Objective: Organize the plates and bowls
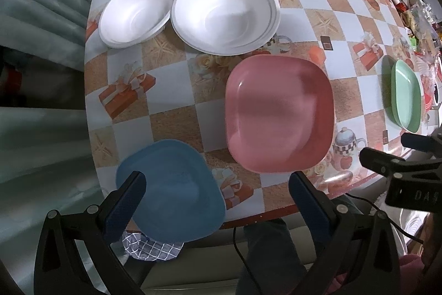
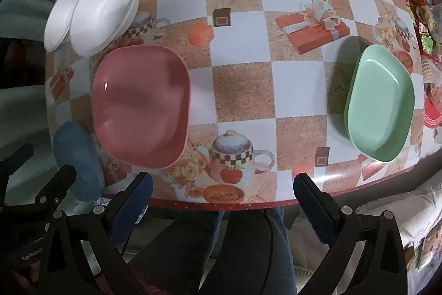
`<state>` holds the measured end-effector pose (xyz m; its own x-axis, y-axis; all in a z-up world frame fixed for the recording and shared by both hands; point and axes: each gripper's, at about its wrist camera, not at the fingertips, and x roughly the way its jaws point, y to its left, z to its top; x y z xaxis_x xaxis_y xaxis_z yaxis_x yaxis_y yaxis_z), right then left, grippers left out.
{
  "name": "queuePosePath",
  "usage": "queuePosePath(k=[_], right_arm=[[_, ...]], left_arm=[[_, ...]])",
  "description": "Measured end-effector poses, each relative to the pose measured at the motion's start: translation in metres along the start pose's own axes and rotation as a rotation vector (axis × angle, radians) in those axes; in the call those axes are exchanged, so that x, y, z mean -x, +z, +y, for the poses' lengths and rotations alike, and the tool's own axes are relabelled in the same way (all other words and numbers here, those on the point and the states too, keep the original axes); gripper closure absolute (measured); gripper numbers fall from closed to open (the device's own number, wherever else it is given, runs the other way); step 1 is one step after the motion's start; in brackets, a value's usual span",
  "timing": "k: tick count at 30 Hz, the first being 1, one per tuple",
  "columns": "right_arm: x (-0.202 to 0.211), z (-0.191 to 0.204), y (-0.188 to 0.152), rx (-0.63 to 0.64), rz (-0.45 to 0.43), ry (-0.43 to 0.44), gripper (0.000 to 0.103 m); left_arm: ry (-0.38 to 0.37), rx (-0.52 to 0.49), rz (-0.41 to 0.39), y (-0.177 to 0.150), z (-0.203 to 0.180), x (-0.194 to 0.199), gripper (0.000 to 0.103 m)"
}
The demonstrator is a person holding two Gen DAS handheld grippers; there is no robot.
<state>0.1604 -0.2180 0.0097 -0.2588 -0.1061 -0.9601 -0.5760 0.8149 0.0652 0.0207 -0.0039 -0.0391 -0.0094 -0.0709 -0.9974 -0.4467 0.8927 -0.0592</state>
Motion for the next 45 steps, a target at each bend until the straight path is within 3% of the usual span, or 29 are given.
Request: queuePosePath(k=[9,19,26,28,35,45], right_arm=[[-0.013,-0.002,0.012,-0.029,-0.047,-0.041,0.001],[-0.034,0.006,0.030,-0.049,-0.062,-0.055,0.001],[-0.057,0.016,0.040,-0.044,-0.047,-0.054,0.001],[-0.062,0.017,0.042,-0.040,-0.044,-0.061,0.001],[-0.087,0.034,0.052,-0.030,-0.031,-0.054,0.001],[-0.116,0.030,0.074,-0.028,-0.011,-0.043,0.001]], left_arm=[[0.041,-0.014,-0.030,0.015,-0.006,-0.014,0.000],[0.119,-0.100,-0.030,0.042,-0.010,-0.042,0.000],[0.201,-0.159,0.029,0.046,-0.007,-0.071,0.000],[0.231,-0.167,0.082,0.044,0.000,-0.081,0.000],[0.239,-0.135,0.102,0.053,0.020,-0.097,0.000],[0.191,-0.115,0.096,0.062,0.048,-0.119,0.000]])
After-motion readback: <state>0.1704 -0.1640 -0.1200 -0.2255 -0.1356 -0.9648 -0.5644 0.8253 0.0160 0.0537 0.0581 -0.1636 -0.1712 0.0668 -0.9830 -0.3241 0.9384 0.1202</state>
